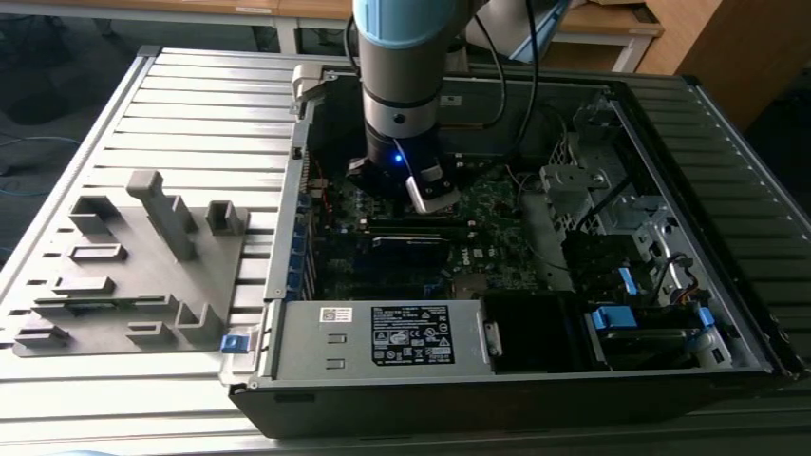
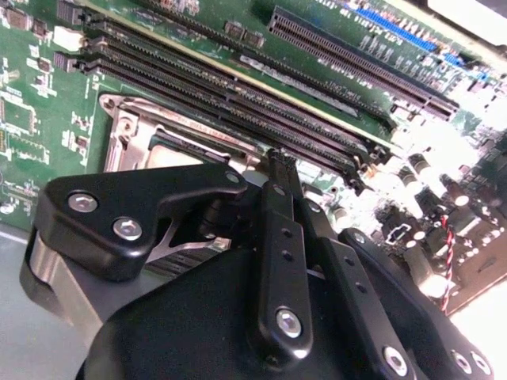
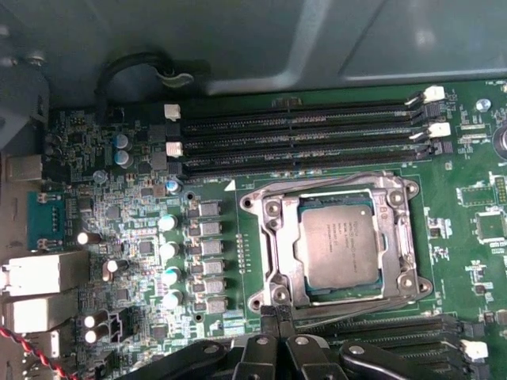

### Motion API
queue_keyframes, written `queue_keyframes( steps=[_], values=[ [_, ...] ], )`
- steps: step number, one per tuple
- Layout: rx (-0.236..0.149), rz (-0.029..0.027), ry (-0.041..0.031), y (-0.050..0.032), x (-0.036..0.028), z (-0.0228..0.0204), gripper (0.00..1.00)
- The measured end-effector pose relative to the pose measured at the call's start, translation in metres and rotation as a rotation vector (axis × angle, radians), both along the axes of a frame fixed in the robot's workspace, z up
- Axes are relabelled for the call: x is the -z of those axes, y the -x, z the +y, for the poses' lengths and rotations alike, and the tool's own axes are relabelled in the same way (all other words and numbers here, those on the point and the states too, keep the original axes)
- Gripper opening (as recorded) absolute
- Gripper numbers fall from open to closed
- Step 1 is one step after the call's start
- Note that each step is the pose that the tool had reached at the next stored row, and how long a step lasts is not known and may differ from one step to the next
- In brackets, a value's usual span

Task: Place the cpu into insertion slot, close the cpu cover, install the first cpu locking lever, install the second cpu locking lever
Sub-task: 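Install the second cpu locking lever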

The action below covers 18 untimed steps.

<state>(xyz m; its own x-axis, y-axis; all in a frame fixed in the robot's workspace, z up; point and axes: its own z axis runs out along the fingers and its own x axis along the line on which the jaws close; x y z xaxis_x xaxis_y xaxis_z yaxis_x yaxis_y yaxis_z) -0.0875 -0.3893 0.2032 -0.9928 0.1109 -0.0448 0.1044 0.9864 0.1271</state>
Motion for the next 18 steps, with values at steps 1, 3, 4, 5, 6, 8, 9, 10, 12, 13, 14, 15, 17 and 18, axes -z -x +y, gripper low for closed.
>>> queue_keyframes(
  steps=[1,3,4,5,6,8,9,10,12,13,14,15,17,18],
  values=[
    [0.000,0.0000,-0.0059,0.0002,0.0002,-0.0005,0.11],
    [0.000,0.0000,-0.0164,0.0006,0.0010,-0.0017,0.11],
    [0.000,0.0000,-0.0231,0.0011,0.0018,-0.0029,0.11],
    [0.000,0.0000,-0.0285,0.0015,0.0023,-0.0036,0.11],
    [0.000,0.0000,-0.0335,0.0020,0.0027,-0.0043,0.11],
    [0.000,0.0001,-0.0439,0.0028,0.0035,-0.0053,0.11],
    [0.000,0.0001,-0.0512,0.0031,0.0037,-0.0058,0.11],
    [0.000,0.0000,-0.0599,0.0033,0.0039,-0.0063,0.11],
    [0.000,0.0001,-0.0737,0.0037,0.0043,-0.0073,0.11],
    [0.000,0.0000,-0.0789,0.0039,0.0046,-0.0078,0.11],
    [0.000,0.0000,-0.0834,0.0042,0.0050,-0.0083,0.11],
    [0.000,0.0000,-0.0875,0.0044,0.0054,-0.0086,0.11],
    [0.000,0.0000,-0.0941,0.0049,0.0064,-0.0096,0.11],
    [0.000,0.0001,-0.0962,0.0053,0.0070,-0.0101,0.11]
  ],
)
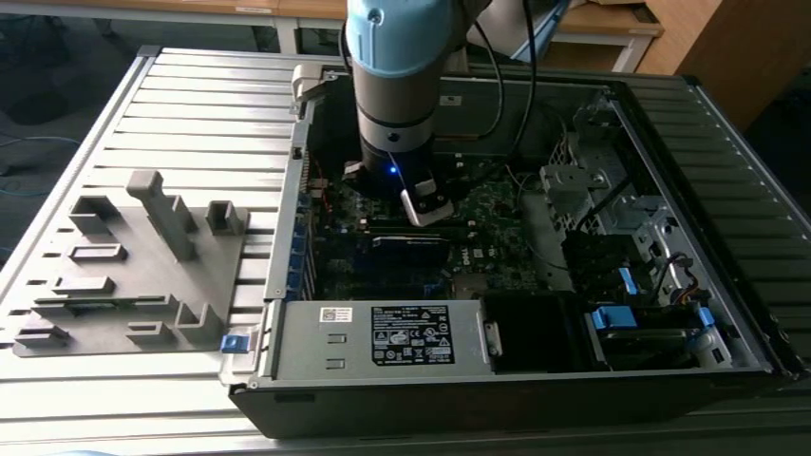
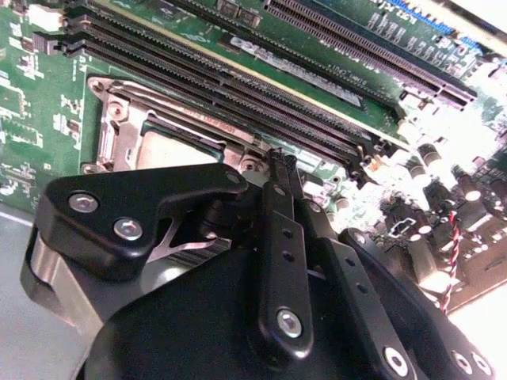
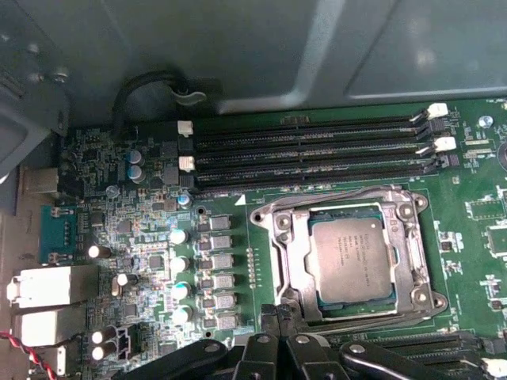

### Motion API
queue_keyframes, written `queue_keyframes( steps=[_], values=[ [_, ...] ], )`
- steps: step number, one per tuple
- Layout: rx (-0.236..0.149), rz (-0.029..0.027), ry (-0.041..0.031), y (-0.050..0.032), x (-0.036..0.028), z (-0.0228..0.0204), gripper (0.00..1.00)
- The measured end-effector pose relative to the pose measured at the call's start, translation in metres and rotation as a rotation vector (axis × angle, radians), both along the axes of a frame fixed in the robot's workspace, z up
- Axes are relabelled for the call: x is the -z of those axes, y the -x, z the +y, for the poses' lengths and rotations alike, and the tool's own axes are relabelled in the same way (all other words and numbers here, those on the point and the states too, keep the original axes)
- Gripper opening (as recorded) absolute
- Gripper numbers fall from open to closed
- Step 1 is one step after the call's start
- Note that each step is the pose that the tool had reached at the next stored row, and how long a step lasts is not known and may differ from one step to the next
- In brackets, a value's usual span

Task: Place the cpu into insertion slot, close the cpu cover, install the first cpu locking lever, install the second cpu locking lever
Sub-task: 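Install the second cpu locking lever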

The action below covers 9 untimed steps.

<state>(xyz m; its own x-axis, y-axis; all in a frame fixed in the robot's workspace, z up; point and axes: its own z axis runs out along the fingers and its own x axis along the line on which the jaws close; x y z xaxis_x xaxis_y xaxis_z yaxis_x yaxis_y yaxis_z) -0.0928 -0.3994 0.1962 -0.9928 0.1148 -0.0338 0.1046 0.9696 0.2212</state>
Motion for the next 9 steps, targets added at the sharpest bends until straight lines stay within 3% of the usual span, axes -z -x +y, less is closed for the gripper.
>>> queue_keyframes(
  steps=[4,9],
  values=[
    [0.000,-0.0001,-0.0073,0.0017,0.0028,-0.0020,0.11],
    [0.000,-0.0001,-0.0075,0.0022,0.0031,-0.0022,0.11]
  ],
)
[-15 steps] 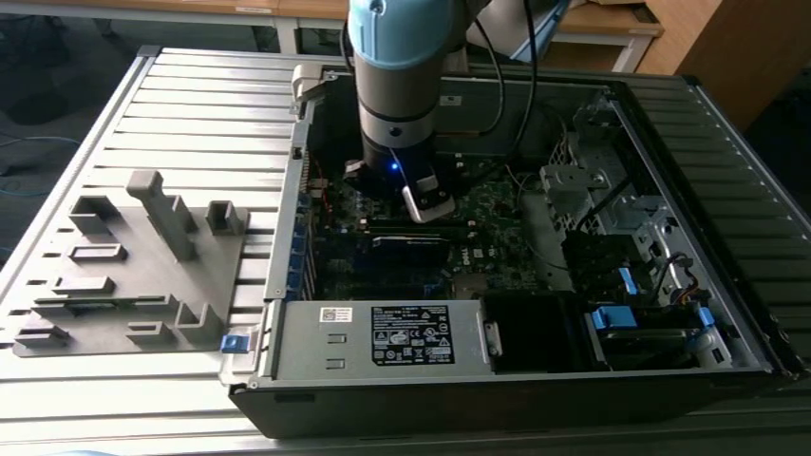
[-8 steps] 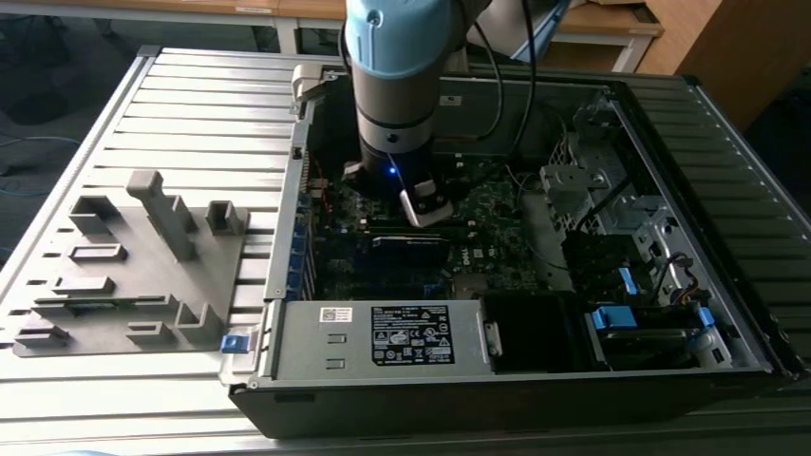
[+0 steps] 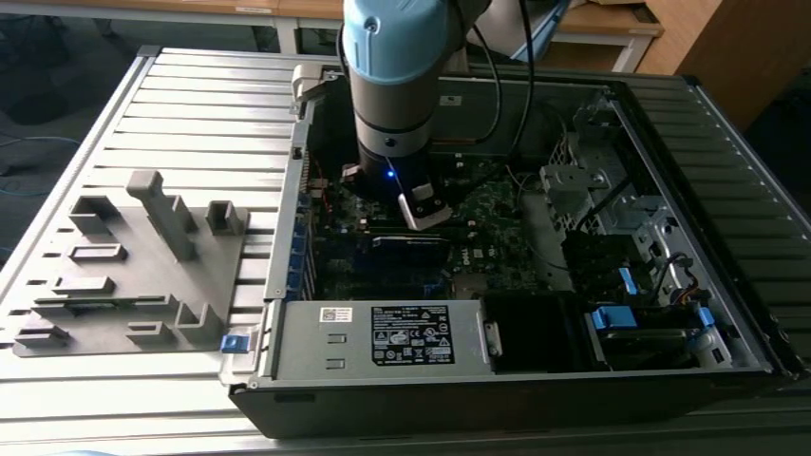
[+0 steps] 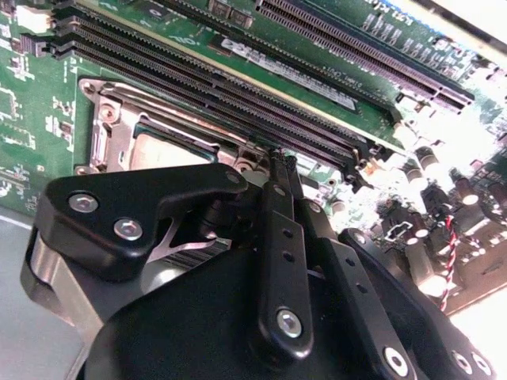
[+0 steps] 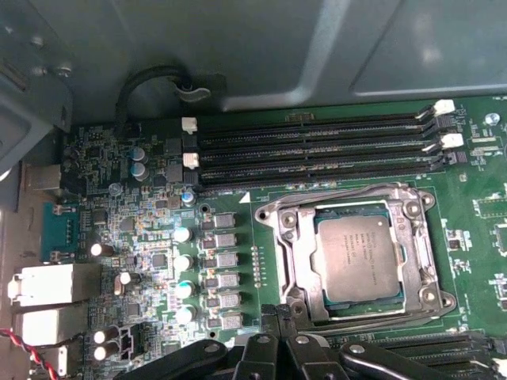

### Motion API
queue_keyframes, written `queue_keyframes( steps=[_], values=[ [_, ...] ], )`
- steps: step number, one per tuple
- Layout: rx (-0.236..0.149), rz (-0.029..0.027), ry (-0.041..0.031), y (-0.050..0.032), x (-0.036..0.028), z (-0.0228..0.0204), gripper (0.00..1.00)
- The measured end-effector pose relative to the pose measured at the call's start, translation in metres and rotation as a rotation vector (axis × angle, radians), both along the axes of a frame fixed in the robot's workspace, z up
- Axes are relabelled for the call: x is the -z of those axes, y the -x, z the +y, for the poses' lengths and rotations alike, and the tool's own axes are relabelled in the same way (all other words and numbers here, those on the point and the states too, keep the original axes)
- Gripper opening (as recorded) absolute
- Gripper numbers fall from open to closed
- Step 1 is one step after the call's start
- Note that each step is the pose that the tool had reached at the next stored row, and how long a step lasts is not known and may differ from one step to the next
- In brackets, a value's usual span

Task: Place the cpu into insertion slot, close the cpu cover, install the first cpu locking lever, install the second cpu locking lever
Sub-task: 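Install the second cpu locking lever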

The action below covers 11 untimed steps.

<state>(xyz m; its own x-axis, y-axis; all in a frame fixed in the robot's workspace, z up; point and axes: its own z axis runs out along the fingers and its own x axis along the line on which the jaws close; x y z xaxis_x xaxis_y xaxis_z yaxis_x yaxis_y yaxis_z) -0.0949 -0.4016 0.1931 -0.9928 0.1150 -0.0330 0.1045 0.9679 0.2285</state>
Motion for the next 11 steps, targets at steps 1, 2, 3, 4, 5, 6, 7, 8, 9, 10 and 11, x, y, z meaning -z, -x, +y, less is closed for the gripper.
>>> queue_keyframes(
  steps=[1,2,3,4,5,6,7,8,9,10,11],
  values=[
    [0.000,-0.0001,0.0011,0.0000,0.0000,0.0000,0.11],
    [0.000,-0.0001,0.0028,0.0001,0.0001,0.0000,0.11],
    [0.000,-0.0001,0.0051,0.0002,0.0001,0.0000,0.11],
    [0.000,0.0000,0.0085,0.0002,0.0001,0.0000,0.11],
    [0.000,0.0000,0.0117,0.0002,0.0001,0.0000,0.11],
    [0.000,-0.0001,0.0137,0.0002,0.0001,0.0000,0.11],
    [0.000,0.0000,0.0139,0.0002,0.0001,-0.0001,0.11],
    [0.000,0.0000,0.0140,0.0002,0.0001,-0.0001,0.11],
    [0.000,0.0000,0.0141,0.0002,0.0000,0.0000,0.11],
    [0.000,0.0002,0.0145,0.0002,-0.0005,0.0000,0.11],
    [0.000,-0.0001,0.0141,0.0002,-0.0013,0.0000,0.11]
  ],
)
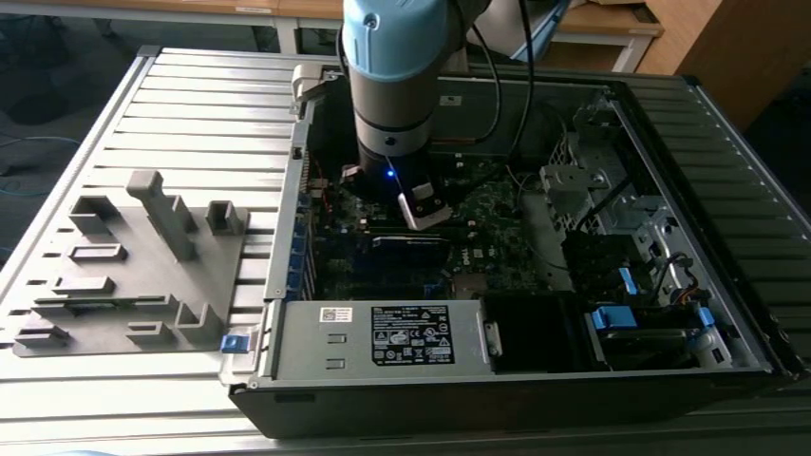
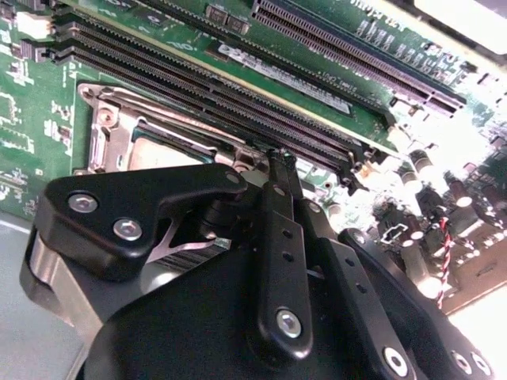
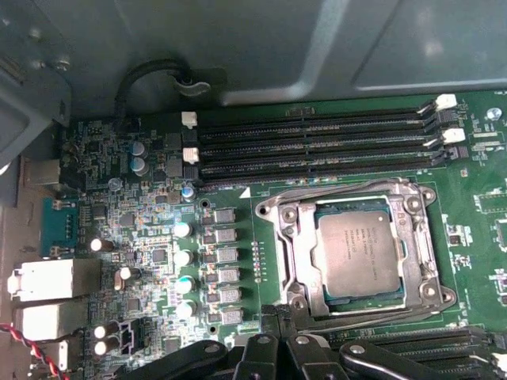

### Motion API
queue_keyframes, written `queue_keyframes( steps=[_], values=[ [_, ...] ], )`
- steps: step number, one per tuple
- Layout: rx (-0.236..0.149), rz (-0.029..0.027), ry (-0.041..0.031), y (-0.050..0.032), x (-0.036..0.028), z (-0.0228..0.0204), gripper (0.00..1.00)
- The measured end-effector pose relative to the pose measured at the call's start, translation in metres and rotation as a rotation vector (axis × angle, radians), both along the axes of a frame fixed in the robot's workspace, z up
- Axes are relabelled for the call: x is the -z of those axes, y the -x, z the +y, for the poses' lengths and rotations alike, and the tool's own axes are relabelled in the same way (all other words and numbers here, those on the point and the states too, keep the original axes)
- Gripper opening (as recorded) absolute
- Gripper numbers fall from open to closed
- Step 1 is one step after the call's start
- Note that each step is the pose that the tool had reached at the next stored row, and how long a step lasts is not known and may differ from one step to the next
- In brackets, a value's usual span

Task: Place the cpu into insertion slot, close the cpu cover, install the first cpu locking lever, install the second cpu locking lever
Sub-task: 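Install the second cpu locking lever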

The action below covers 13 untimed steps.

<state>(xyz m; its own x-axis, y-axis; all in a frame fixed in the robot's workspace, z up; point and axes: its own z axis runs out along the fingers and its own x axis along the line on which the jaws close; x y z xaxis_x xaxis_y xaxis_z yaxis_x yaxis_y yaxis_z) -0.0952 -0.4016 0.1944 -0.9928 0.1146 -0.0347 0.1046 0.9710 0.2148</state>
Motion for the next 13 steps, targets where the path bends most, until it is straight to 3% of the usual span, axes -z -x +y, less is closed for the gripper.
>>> queue_keyframes(
  steps=[5,13],
  values=[
    [0.000,-0.0001,-0.0002,0.0000,-0.0104,0.0000,0.11],
    [0.000,0.0000,0.0000,-0.0001,-0.0348,0.0000,0.11]
  ],
)
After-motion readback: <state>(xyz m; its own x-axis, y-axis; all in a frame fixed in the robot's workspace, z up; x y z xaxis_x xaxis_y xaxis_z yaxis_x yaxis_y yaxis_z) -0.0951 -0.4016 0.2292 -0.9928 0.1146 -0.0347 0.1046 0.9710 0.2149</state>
